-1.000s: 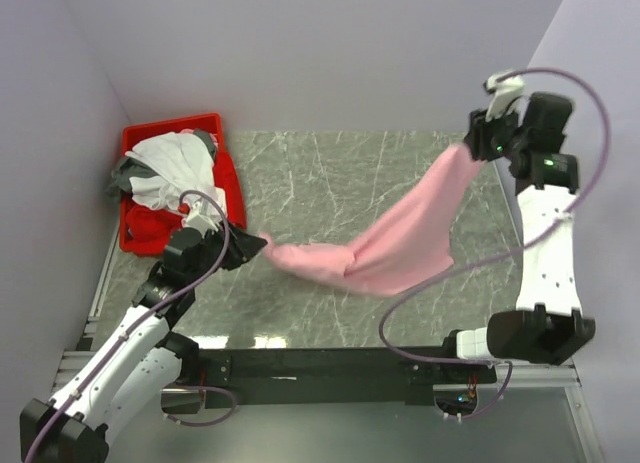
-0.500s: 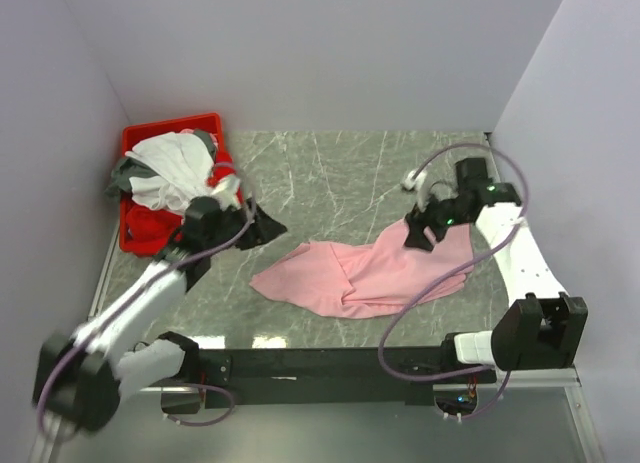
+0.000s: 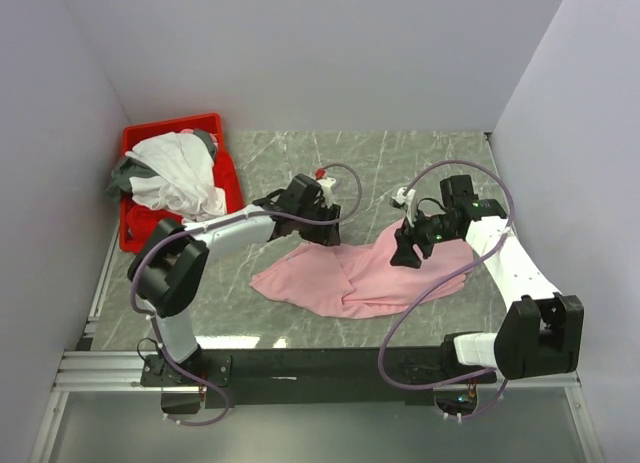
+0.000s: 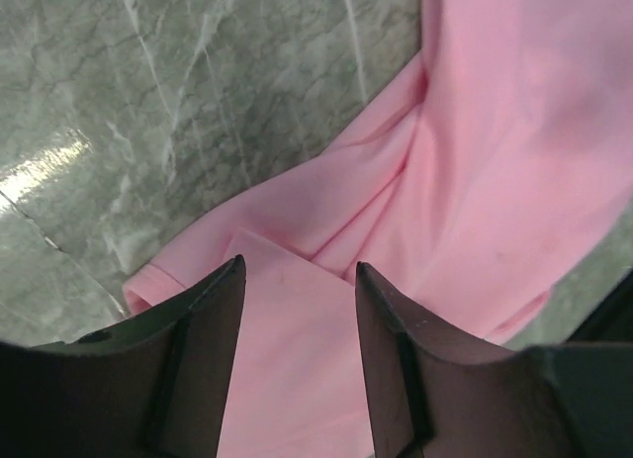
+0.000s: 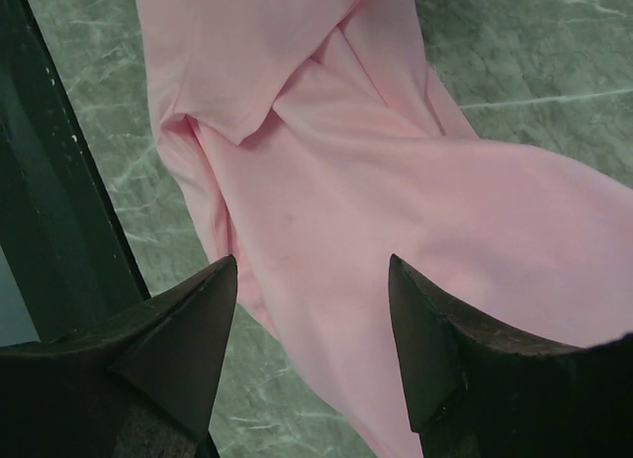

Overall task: Fold and stack the t-shirts
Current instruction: Flatten the tshirt out

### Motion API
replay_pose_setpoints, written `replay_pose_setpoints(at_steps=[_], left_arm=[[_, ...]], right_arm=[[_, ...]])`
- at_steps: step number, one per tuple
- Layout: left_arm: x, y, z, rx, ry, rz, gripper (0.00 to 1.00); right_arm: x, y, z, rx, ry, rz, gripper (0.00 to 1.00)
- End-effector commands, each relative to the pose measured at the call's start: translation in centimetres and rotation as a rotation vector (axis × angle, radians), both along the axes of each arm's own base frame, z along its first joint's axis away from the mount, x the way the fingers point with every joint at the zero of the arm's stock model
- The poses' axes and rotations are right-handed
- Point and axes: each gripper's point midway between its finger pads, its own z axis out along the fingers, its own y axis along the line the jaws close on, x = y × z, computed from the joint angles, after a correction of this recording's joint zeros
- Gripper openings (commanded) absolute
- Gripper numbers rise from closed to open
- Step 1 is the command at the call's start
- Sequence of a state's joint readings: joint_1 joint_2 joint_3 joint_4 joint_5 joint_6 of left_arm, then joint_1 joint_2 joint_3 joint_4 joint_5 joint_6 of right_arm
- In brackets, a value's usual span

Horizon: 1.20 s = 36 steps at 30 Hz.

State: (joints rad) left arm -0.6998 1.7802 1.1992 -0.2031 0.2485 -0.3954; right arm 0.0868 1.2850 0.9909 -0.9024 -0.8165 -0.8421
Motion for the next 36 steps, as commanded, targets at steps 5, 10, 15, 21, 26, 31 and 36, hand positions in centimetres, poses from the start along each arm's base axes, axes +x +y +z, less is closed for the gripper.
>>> replay_pose_setpoints(at_steps=[5, 10, 15, 21, 26, 31, 36], left_arm=[[2.5, 0.3, -0.8, 0.186, -0.091, -0.078, 0.5], [2.5, -0.1, -2.3, 0.264, -0.069, -0.134, 0.46], [1.6, 0.1, -2.7, 0.303, -0.058, -0.153, 0.44], [0.9, 0.2, -3.2, 0.321, -0.046, -0.169, 0.44], [0.9, 0.1, -4.1, 0.346, -0.036, -0.17, 0.4], [1.3, -0.1, -3.4, 0.335, -0.056, -0.156, 0.18], [0.8, -0.1, -0.7, 0.278, -0.095, -0.129, 0.01]], right_arm=[[0.7, -0.7, 0.9, 0.045, -0.021, -0.013, 0.69], [0.5, -1.1, 0.9, 0.053, -0.007, -0.016, 0.69], [1.1, -2.4, 1.1, 0.06, -0.009, -0.061, 0.69], [1.3, -2.8, 1.3, 0.06, -0.004, -0.073, 0.68], [1.1, -2.9, 1.4, 0.062, -0.005, -0.073, 0.68], [1.2, -4.0, 1.2, 0.021, -0.006, -0.105, 0.68], [1.5, -7.5, 0.7, -0.093, -0.025, -0.182, 0.68]])
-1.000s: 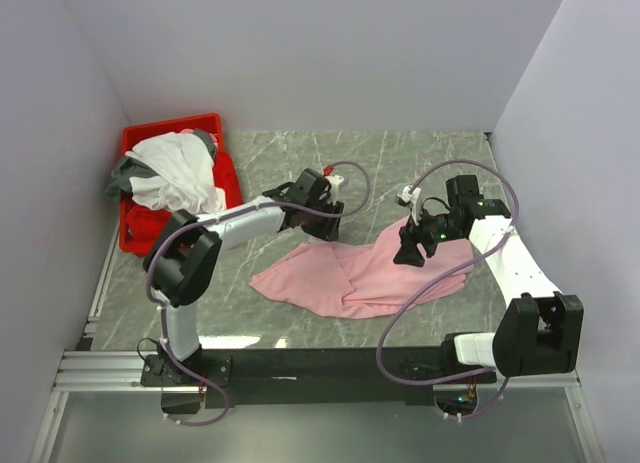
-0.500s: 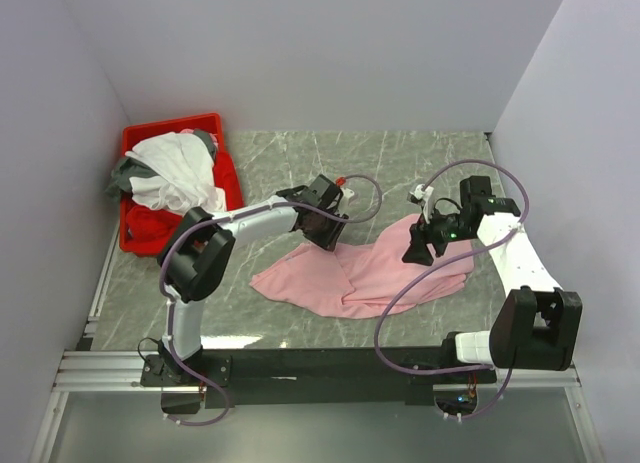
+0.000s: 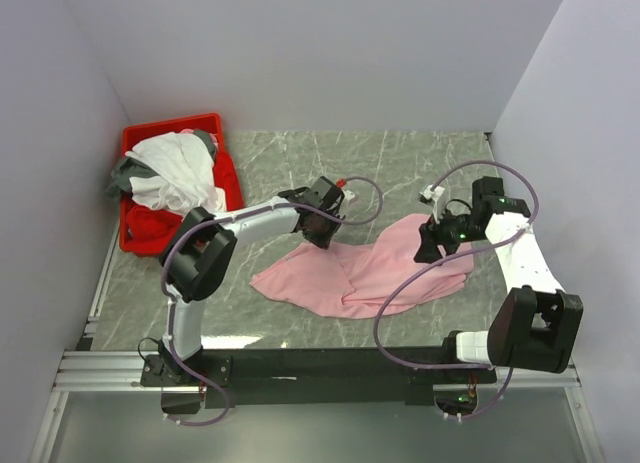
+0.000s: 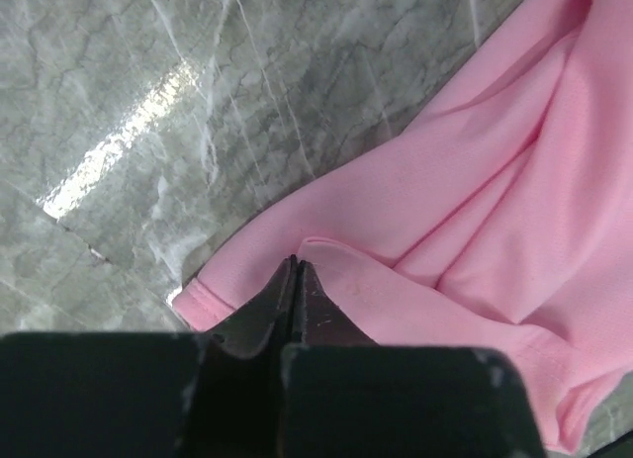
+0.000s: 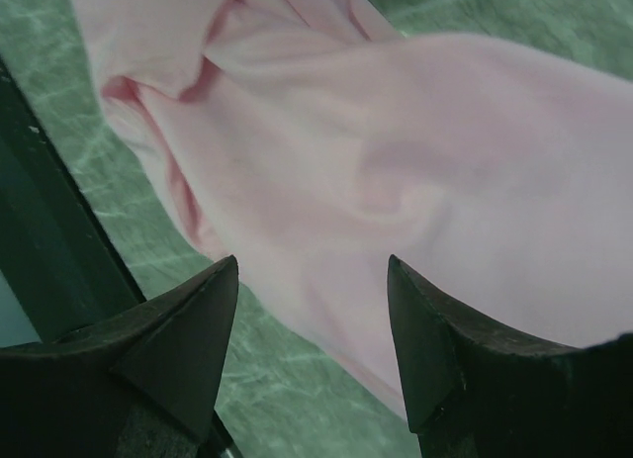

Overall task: Fold and stack the t-shirts
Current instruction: Flatten the tshirt out

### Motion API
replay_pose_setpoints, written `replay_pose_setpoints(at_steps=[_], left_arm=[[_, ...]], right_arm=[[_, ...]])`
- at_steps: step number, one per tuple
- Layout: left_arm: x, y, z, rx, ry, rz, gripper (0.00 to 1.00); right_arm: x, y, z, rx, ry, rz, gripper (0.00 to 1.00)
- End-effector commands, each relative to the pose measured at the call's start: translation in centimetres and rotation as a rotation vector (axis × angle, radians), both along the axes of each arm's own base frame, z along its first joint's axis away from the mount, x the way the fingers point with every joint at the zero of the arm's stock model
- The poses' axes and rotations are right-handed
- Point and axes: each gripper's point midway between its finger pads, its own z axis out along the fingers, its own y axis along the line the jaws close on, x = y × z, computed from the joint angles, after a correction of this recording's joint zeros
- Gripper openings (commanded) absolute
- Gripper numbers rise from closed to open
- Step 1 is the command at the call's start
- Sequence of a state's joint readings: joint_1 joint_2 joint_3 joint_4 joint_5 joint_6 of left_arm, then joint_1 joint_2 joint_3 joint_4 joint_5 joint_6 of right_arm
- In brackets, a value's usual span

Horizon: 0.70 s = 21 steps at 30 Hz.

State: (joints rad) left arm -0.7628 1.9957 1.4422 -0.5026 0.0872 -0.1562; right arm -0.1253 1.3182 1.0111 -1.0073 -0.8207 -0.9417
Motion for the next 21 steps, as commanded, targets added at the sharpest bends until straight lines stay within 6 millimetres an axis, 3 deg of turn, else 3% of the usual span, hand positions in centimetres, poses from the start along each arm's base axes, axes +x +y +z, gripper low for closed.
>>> replay_pose_setpoints(at_steps=[1, 6, 10, 12, 18, 21], left_arm=[[0.4, -0.7, 4.8, -0.092, -0.087, 0.018, 0.01], [-0.9, 1.1, 6.6, -0.131, -0.122, 0.087, 0.01], [-1.6, 1.8, 7.5, -0.182, -0.149, 0.129, 0.01], [-2.1, 2.4, 8.1, -0.207, -0.165, 0.146, 0.01], [-2.3, 2.6, 10.4, -0.266, -0.216, 0.141, 0.01], [-2.2, 2.5, 11.0, -0.273, -0.227, 0.135, 0.01]], right_arm=[[0.7, -3.5, 0.7, -0.143, -0.065, -0.042, 0.68], [-1.1, -8.4, -2.6, -0.345, 0.003, -0.059, 0.65], [-4.5, -9.2, -6.1, -0.426, 0.036, 0.105, 0.64], [-5.2, -9.5, -6.9, -0.453, 0.025, 0.163, 0.64], [-5.1, -10.3, -7.4, -0.478, 0.027, 0.226, 0.64], [-5.0, -11.6, -8.1, -0.504, 0.026, 0.227, 0.64]])
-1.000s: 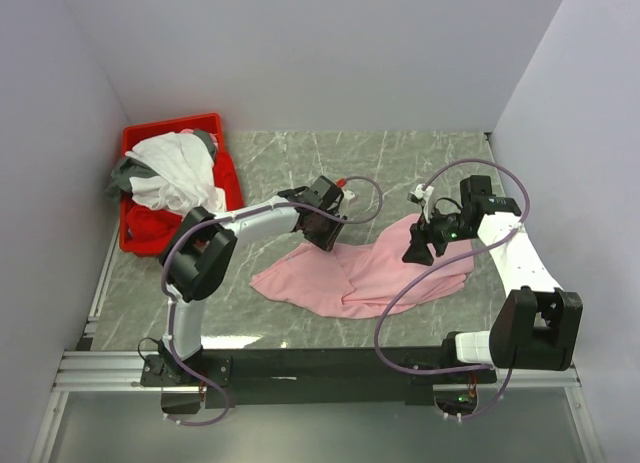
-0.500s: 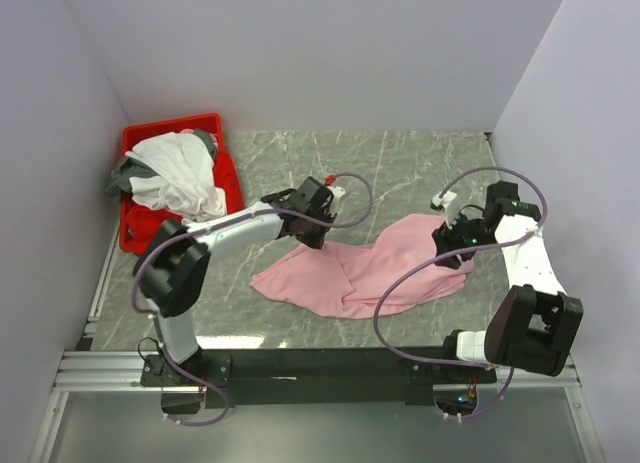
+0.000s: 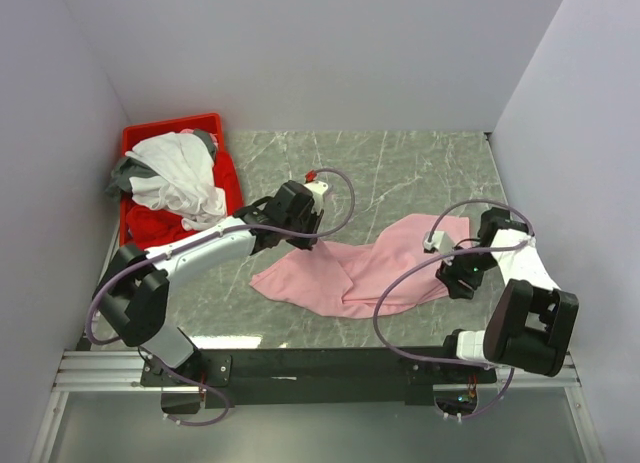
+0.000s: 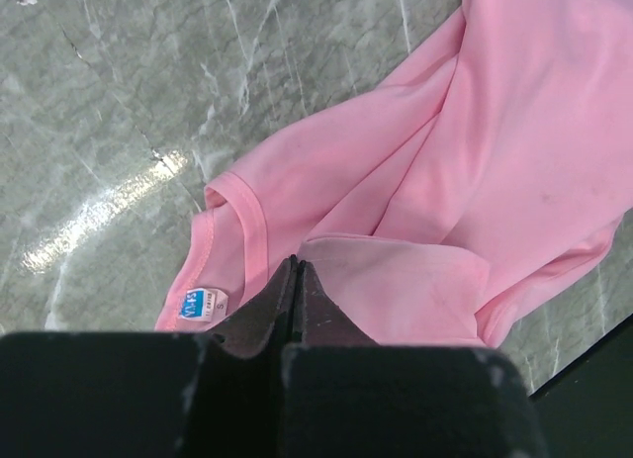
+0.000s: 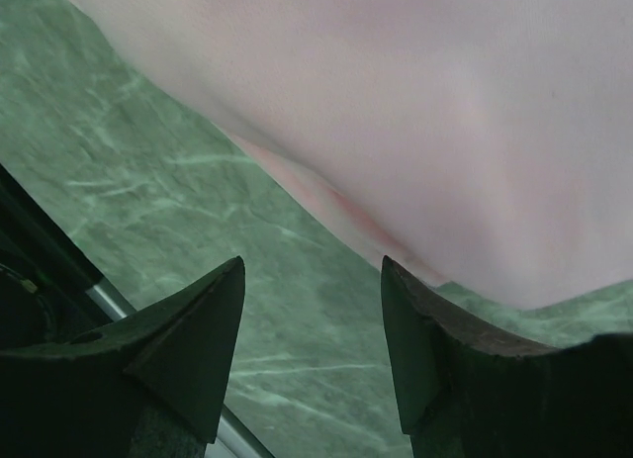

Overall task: Fold and stack the t-shirts
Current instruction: Flatten the tshirt out

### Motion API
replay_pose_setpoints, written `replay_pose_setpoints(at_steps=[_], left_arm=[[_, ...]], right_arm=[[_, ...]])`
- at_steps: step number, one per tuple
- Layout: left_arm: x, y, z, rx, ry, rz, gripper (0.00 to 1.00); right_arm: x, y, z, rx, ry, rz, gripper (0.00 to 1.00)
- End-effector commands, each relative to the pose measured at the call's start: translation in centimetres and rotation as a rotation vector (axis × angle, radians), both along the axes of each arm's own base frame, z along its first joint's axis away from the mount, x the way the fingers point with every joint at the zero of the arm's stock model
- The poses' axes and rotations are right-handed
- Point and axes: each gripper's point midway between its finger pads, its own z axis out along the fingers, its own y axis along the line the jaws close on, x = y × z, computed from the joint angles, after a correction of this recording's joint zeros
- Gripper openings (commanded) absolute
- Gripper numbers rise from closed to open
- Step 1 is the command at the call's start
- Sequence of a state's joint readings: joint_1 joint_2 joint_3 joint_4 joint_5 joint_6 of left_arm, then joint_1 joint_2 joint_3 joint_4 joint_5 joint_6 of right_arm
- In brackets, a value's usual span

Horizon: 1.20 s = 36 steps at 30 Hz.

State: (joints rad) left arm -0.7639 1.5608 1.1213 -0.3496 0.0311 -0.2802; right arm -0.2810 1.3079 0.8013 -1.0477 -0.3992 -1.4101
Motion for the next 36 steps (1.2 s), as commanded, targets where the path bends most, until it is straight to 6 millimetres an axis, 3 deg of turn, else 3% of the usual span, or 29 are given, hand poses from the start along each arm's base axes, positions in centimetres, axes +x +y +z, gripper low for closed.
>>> replay_pose_setpoints(at_steps=[1, 5, 15, 19, 20, 22, 23, 26, 29, 36], left_arm=[[0.8, -0.8, 2.7, -0.069, -0.068, 0.005, 0.01], [0.9, -0.2, 2.6, -0.072, -0.08, 0.033, 0.01], [1.9, 1.6, 3.3, -0.113, -0.096, 0.101, 0.01], [1.9, 1.9, 3.7, -0.123, -0.099, 0.107, 0.01], [1.9, 2.1, 3.8, -0.127, -0.102, 0.111, 0.01], [2.1, 2.5, 4.2, -0.137, -0.109, 0.122, 0.01], [2.3, 2.6, 4.4, -0.143, -0.114, 0.129, 0.01], [2.7, 3.3, 5.2, -0.159, -0.13, 0.151, 0.01], [3.3, 4.2, 6.4, -0.182, -0.151, 0.177, 0.01], [4.2, 6.2, 8.8, -0.229, -0.203, 0.227, 0.01]], right_arm=[[0.5, -2.0, -0.5, -0.058, -0.017, 0.044, 0.64], [0.1, -2.4, -2.3, -0.068, 0.009, 0.049, 0.64], [2.1, -1.8, -4.7, -0.063, 0.031, 0.008, 0.6], [1.5, -1.2, -5.4, -0.06, 0.058, 0.01, 0.46], [1.5, -1.2, -5.3, -0.063, 0.058, 0.003, 0.37], [1.7, -1.4, -4.9, -0.072, 0.042, -0.008, 0.29], [1.9, -1.3, -4.6, -0.069, 0.036, -0.029, 0.18], [2.9, -0.9, -2.3, -0.039, 0.003, -0.075, 0.06], [5.2, -0.5, 1.2, 0.005, -0.053, -0.121, 0.0], [5.8, 0.9, 5.7, 0.084, -0.052, -0.114, 0.0]])
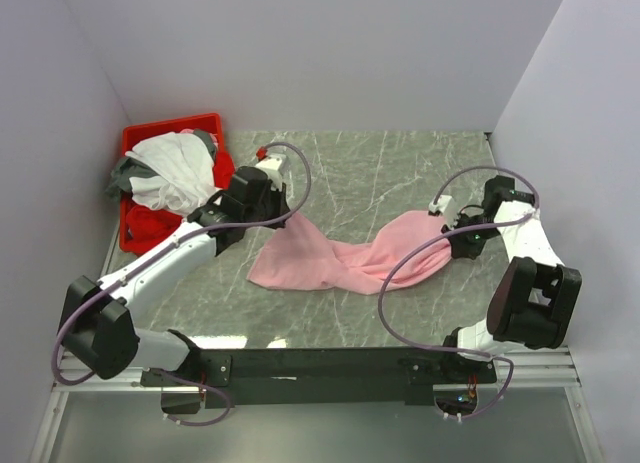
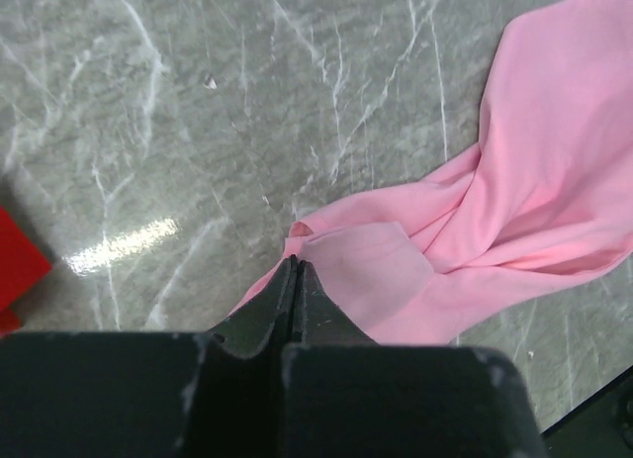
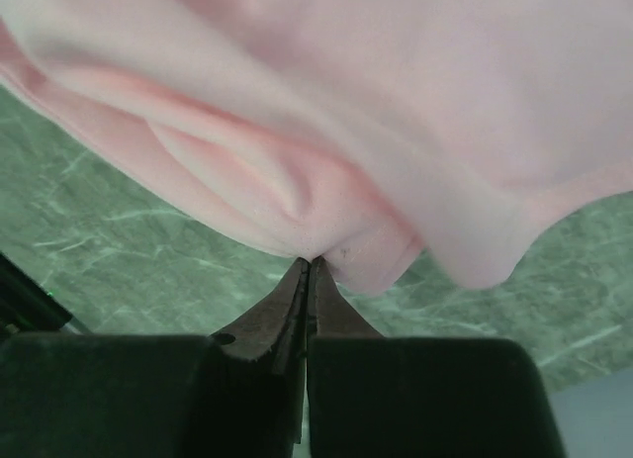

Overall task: Fold and stack the t-shirts
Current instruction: Flatten the tshirt out

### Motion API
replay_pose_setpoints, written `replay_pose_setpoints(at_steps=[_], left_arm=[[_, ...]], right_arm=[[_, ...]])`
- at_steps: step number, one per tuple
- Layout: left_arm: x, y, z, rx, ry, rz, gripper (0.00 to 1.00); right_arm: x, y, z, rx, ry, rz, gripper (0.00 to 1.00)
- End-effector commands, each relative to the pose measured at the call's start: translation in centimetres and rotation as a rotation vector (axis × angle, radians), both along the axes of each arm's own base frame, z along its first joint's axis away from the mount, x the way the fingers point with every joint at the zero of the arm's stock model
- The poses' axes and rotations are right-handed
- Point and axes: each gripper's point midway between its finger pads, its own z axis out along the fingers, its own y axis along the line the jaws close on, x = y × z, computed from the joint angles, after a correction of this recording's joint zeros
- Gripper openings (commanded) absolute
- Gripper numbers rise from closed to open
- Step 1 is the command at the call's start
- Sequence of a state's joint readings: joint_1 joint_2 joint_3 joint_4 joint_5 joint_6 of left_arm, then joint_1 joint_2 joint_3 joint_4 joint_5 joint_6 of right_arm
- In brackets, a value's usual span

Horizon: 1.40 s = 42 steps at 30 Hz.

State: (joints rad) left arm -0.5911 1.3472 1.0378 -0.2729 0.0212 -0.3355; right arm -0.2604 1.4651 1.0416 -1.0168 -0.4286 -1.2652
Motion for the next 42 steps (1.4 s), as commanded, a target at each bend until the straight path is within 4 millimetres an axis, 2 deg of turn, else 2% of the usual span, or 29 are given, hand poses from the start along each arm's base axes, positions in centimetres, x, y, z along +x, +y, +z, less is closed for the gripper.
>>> replay_pose_setpoints(at_steps=[1, 5, 6, 8, 9, 11, 14, 15, 17, 18, 20, 22, 23, 24, 25, 26, 27, 28, 29, 30, 31, 32, 34, 35, 37, 38, 40, 41, 42], left_arm=[[0.7, 0.4, 3.3, -0.075, -0.081, 0.02, 0.01], [1.9, 0.9, 6.4, -0.112, -0.135, 0.038, 0.01], [2.6, 1.1, 8.5, -0.133, -0.174, 0.048, 0.01], [3.4, 1.2, 10.1, -0.139, -0.2, 0.054, 0.01], [4.1, 1.3, 12.3, -0.16, -0.241, 0.061, 0.01], [4.9, 1.4, 13.5, -0.162, -0.257, 0.066, 0.01], [6.5, 2.0, 16.4, -0.189, -0.312, 0.086, 0.01], [7.6, 2.5, 17.5, -0.195, -0.332, 0.104, 0.0], [8.6, 3.1, 18.8, -0.205, -0.351, 0.116, 0.01], [9.9, 4.0, 20.4, -0.21, -0.38, 0.144, 0.01], [11.1, 4.8, 22.3, -0.235, -0.408, 0.16, 0.0], [13.4, 6.1, 25.8, -0.289, -0.476, 0.187, 0.0], [14.2, 6.5, 27.0, -0.311, -0.495, 0.188, 0.0], [15.2, 6.7, 29.9, -0.372, -0.533, 0.166, 0.01], [15.6, 6.9, 31.5, -0.401, -0.557, 0.162, 0.0], [15.6, 6.9, 33.3, -0.428, -0.582, 0.143, 0.0], [15.1, 6.9, 37.1, -0.475, -0.65, 0.113, 0.01], [14.4, 7.0, 39.0, -0.494, -0.686, 0.101, 0.0], [13.6, 7.1, 40.8, -0.511, -0.727, 0.087, 0.01], [12.3, 7.3, 42.9, -0.53, -0.775, 0.077, 0.01], [10.0, 7.5, 45.0, -0.555, -0.824, 0.055, 0.01], [8.4, 7.7, 46.6, -0.573, -0.882, 0.035, 0.01], [4.6, 7.7, 47.0, -0.599, -0.904, -0.013, 0.01], [3.2, 7.6, 47.2, -0.611, -0.928, -0.045, 0.01], [0.4, 7.4, 45.1, -0.623, -0.891, -0.089, 0.01], [-1.0, 6.6, 44.0, -0.624, -0.864, -0.154, 0.01], [-3.6, 6.0, 40.2, -0.634, -0.79, -0.211, 0.01], [-3.7, 5.2, 36.1, -0.62, -0.696, -0.247, 0.01], [-6.7, 5.2, 35.5, -0.626, -0.691, -0.287, 0.01]], right_arm=[[-0.9, 1.5, 3.2, 0.061, 0.004, -0.004, 0.0], [0.7, 1.4, 5.7, 0.037, -0.056, -0.054, 0.0], [1.8, 1.4, 7.1, 0.019, -0.101, -0.053, 0.0], [3.4, 1.7, 9.2, 0.007, -0.155, -0.079, 0.0], [3.9, 1.9, 9.9, -0.001, -0.172, -0.08, 0.0], [4.8, 3.0, 11.3, 0.003, -0.205, -0.08, 0.0], [7.6, 3.4, 13.8, -0.021, -0.292, -0.117, 0.0], [9.2, 3.3, 15.7, -0.026, -0.361, -0.133, 0.0], [11.3, 2.7, 16.8, -0.035, -0.39, -0.189, 0.0], [12.9, 2.6, 19.4, -0.028, -0.469, -0.211, 0.0], [15.3, 2.1, 22.4, -0.015, -0.553, -0.277, 0.0], [17.4, 2.1, 25.5, 0.029, -0.649, -0.339, 0.0], [18.8, 2.0, 28.3, 0.049, -0.725, -0.363, 0.0], [19.9, 2.0, 30.4, 0.074, -0.789, -0.384, 0.0], [20.5, 2.0, 32.4, 0.093, -0.839, -0.401, 0.0], [21.2, 1.9, 33.7, 0.123, -0.867, -0.435, 0.0], [20.9, 1.7, 38.2, 0.157, -0.977, -0.443, 0.0], [20.5, 1.7, 40.2, 0.183, -1.019, -0.447, 0.0], [19.5, 1.7, 43.4, 0.221, -1.092, -0.454, 0.0], [18.8, 1.6, 44.8, 0.245, -1.124, -0.446, 0.0], [18.0, 1.6, 45.7, 0.259, -1.146, -0.442, 0.0], [16.4, 1.6, 46.6, 0.267, -1.171, -0.434, 0.0], [14.8, 1.7, 46.0, 0.271, -1.16, -0.399, 0.0], [13.4, 2.0, 44.1, 0.266, -1.124, -0.388, 0.0], [11.9, 1.8, 41.4, 0.248, -1.08, -0.36, 0.0], [10.5, 1.9, 37.8, 0.212, -1.021, -0.326, 0.0], [8.9, 2.0, 33.4, 0.16, -0.967, -0.257, 0.0], [7.1, 2.2, 28.5, 0.139, -0.87, -0.241, 0.0], [6.2, 2.1, 26.0, 0.118, -0.83, -0.224, 0.0]])
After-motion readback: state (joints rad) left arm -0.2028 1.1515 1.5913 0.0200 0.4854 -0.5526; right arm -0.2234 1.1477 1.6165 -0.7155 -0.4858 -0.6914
